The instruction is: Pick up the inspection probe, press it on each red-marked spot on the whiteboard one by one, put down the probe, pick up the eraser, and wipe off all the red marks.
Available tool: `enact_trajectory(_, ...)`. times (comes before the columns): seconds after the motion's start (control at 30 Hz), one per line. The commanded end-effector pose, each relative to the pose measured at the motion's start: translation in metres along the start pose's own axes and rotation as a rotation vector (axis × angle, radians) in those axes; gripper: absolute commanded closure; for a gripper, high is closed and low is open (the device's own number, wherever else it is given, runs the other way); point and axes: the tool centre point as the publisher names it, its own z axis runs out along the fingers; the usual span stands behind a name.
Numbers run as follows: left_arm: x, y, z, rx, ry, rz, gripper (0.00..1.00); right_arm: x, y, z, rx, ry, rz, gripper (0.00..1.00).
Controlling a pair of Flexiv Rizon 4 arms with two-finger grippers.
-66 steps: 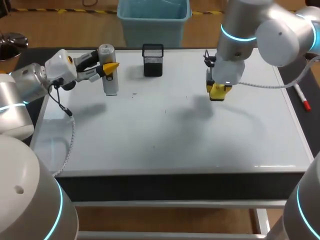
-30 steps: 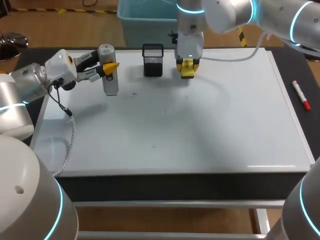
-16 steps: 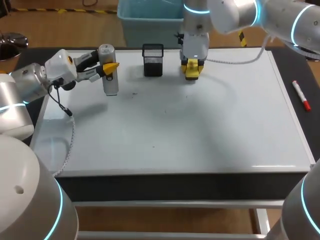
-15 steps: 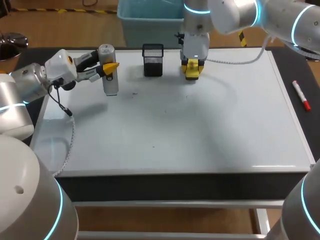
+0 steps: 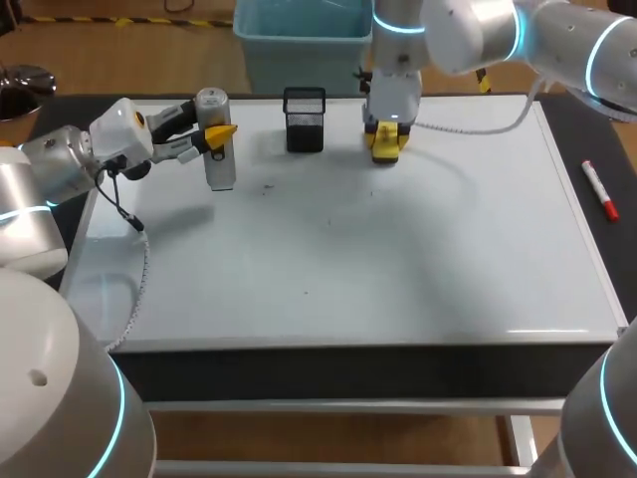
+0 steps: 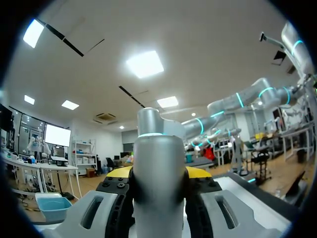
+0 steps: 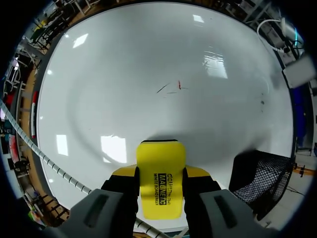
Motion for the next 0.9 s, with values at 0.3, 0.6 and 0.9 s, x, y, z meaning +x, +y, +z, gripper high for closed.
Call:
enact_trajectory(0.3,-0.001,-0.001,0.000,0.001,0.003,-0.001,1.00,0.002,-0.002,0.004,0.011,0.007,0.003,1.00)
enact_trajectory(0.6,-0.001,-0.001,0.000,0.001,0.003,-0.001,1.00,0.005,-0.002,0.003,0.018,0.014,0.001,0.67)
enact_trajectory(0.9,-0.001,-0.001,0.000,0.001,0.003,-0.001,1.00,0.018,-0.005,-0.019,0.050,-0.036,0.060,0.00)
